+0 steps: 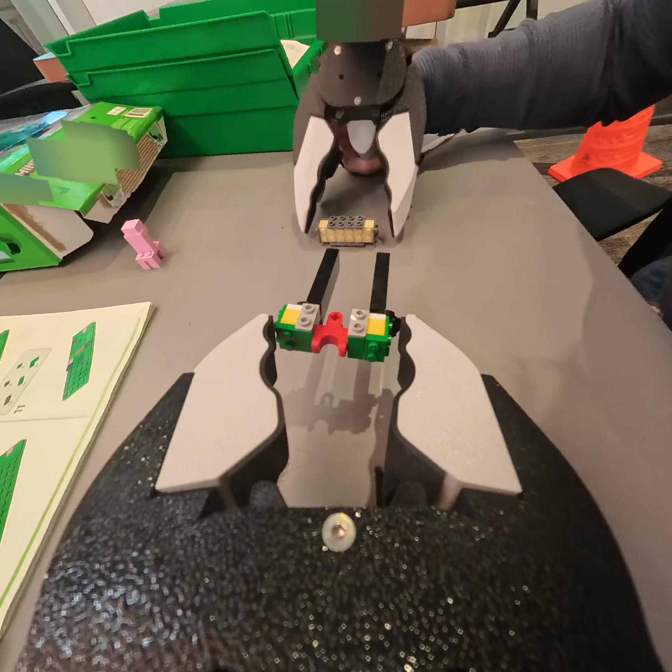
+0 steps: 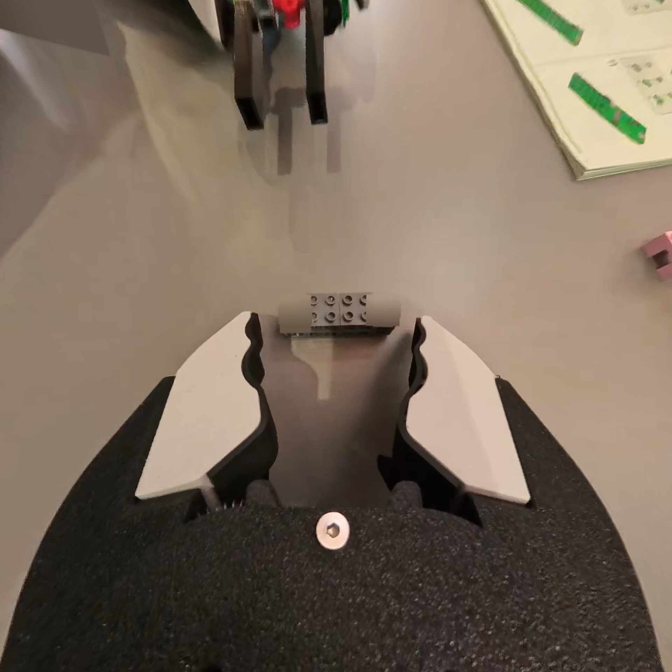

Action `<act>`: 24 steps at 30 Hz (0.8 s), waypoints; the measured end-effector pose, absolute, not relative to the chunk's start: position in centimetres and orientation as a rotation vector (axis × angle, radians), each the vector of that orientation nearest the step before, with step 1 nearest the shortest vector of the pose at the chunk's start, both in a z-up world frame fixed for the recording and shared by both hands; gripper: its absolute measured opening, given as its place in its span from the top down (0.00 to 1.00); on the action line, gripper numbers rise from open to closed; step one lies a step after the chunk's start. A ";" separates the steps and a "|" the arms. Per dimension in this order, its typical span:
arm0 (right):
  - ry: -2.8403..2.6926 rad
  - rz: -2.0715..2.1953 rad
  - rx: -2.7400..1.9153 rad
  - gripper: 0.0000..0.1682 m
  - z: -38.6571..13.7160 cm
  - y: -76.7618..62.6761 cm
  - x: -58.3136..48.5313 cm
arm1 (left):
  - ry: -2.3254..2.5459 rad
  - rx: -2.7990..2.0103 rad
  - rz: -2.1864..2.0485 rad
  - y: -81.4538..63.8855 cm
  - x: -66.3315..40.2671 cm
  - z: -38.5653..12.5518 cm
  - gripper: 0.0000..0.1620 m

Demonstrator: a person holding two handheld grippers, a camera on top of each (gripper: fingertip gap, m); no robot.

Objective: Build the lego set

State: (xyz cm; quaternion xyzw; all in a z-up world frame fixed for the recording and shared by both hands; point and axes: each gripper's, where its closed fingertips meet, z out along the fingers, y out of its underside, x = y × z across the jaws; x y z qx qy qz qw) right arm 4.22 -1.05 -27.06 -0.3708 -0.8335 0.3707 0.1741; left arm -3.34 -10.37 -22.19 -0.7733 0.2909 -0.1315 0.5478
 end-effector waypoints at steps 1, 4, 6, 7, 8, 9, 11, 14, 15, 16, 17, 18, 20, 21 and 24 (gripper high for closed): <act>-2.386 1.027 -1.054 0.53 -27.4 -1.2 4.2 | 0.694 -1.830 -0.316 -10.3 -3.3 -22.2 0.60; -2.399 1.035 -1.070 0.54 -27.5 -1.4 4.0 | 0.707 -1.830 -0.320 -10.0 -3.2 -22.3 0.60; -2.392 1.041 -1.070 0.56 -27.4 -1.3 3.9 | 0.714 -1.832 -0.317 -9.9 -3.2 -22.4 0.60; -2.390 1.040 -1.071 0.56 -27.4 -1.3 3.9 | 0.716 -1.832 -0.312 -9.9 -3.3 -22.4 0.60; -2.386 1.043 -1.071 0.60 -27.3 -1.4 3.9 | 0.716 -1.831 -0.307 -9.9 -3.3 -22.4 0.60; -2.379 1.050 -1.067 0.63 -27.3 -1.4 3.9 | 0.716 -1.831 -0.305 -9.8 -3.3 -22.4 0.60; -2.373 1.045 -1.077 0.63 -27.3 -1.5 3.8 | 0.712 -1.829 -0.298 -9.8 -3.4 -22.4 0.60; -2.355 1.031 -1.073 0.63 -27.2 -1.7 3.5 | 0.710 -1.823 -0.288 -9.9 -3.6 -22.4 0.60; -2.344 1.026 -1.068 0.63 -27.1 -1.8 3.3 | 0.708 -1.818 -0.282 -10.0 -3.7 -22.4 0.60; -2.332 1.036 -1.054 0.63 -26.9 -2.1 3.1 | 0.704 -1.813 -0.274 -10.1 -3.9 -22.3 0.60; -2.312 1.053 -1.045 0.63 -26.6 -2.4 2.7 | 0.699 -1.809 -0.269 -10.1 -4.0 -22.3 0.60; -2.292 1.077 -1.038 0.63 -26.2 -2.8 2.3 | 0.696 -1.804 -0.265 -10.2 -4.2 -22.2 0.60; -2.242 1.135 -1.004 0.63 -25.3 -3.7 1.4 | 0.688 -1.798 -0.257 -10.4 -4.5 -22.1 0.60; -2.216 1.166 -0.992 0.63 -24.9 -4.2 1.0 | 0.686 -1.795 -0.255 -10.5 -4.6 -22.0 0.60; -2.166 1.255 -0.969 0.63 -24.0 -5.4 -0.1 | 0.676 -1.776 -0.253 -10.9 -5.0 -21.8 0.60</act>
